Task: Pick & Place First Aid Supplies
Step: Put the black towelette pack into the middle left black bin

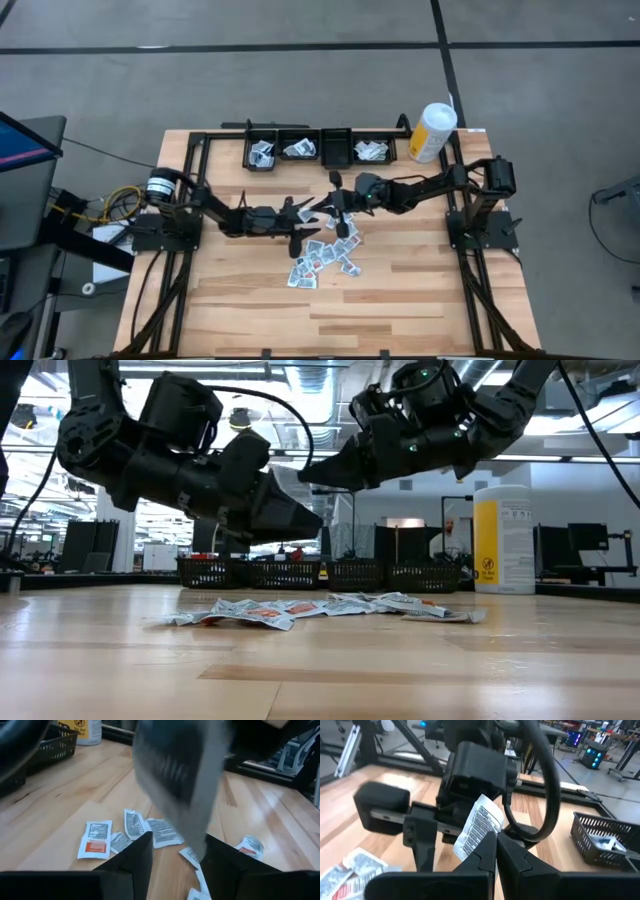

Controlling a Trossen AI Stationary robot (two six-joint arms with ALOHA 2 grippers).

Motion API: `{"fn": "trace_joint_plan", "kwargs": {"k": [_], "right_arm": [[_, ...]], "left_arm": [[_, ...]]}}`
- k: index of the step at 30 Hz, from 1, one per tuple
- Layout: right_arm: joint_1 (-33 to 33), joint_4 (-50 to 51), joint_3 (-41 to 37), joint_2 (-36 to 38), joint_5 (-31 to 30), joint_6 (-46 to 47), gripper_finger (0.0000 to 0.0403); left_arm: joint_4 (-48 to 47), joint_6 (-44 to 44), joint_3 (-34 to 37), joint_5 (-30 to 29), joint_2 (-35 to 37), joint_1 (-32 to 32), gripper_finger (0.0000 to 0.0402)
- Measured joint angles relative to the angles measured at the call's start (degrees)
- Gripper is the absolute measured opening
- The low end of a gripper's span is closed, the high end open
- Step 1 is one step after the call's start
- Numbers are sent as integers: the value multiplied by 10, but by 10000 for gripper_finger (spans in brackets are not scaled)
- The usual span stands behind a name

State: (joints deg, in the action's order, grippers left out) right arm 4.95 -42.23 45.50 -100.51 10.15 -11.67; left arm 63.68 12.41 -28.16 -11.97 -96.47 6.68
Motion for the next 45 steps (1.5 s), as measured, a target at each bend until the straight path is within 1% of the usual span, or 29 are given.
{"fn": "trace_joint_plan", "kwargs": {"k": [4, 9, 15, 20, 34, 37, 40, 43, 45], "right_arm": [[0, 9, 0, 0, 0, -5, 1], [-1, 11, 0, 0, 0, -5, 1], [-1, 21, 0, 0, 0, -5, 1], [0, 24, 2, 1, -2, -8, 1], [0, 31, 1, 0, 1, -9, 1], [-1, 33, 0, 0, 2, -9, 1], [-6, 35, 0, 0, 2, -9, 5], [-12, 35, 0, 0, 0, -9, 20], [-16, 36, -1, 0, 0, -9, 36]], "left_arm": [[3, -1, -7, -3, 1, -3, 150], [3, -1, -7, -33, 16, -19, 149], [-5, -12, 3, -45, 53, -37, 149], [-17, -15, 21, -43, 88, -45, 149], [-24, -15, 27, -40, 93, -39, 145], [-30, -15, 27, -40, 93, -36, 123], [-33, -15, 27, -36, 93, -32, 79], [-35, -24, 26, -34, 94, -28, 24], [-37, -30, 26, -26, 94, -28, 11]]}}
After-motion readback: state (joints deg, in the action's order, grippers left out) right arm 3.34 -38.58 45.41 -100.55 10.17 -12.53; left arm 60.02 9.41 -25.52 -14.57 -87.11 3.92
